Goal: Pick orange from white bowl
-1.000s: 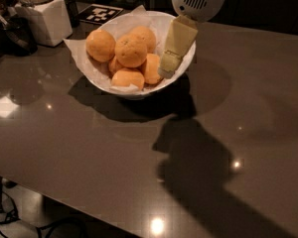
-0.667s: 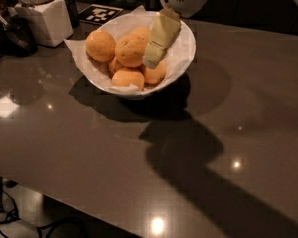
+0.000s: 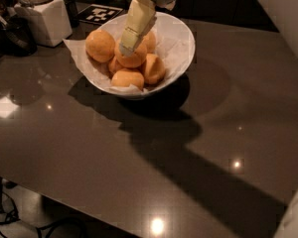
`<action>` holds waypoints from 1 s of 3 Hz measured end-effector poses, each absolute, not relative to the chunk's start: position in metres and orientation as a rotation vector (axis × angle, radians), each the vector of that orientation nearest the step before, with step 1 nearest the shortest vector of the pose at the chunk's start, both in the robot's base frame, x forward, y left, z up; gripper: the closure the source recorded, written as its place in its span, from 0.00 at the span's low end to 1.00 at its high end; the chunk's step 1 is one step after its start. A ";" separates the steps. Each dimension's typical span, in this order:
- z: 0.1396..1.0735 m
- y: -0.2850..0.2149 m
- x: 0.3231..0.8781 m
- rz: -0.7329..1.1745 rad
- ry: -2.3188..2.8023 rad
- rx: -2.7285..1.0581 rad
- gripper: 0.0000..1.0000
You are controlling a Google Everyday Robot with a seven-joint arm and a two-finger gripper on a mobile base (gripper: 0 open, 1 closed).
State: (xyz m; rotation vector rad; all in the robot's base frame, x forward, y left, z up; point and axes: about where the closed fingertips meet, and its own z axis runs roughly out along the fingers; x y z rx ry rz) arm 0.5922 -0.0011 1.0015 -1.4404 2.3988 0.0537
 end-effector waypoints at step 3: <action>0.973 -0.004 0.633 0.100 2.546 -1.192 0.00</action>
Offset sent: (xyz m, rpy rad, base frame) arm 0.0371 0.0029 -0.0358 0.0116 0.0924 -0.2162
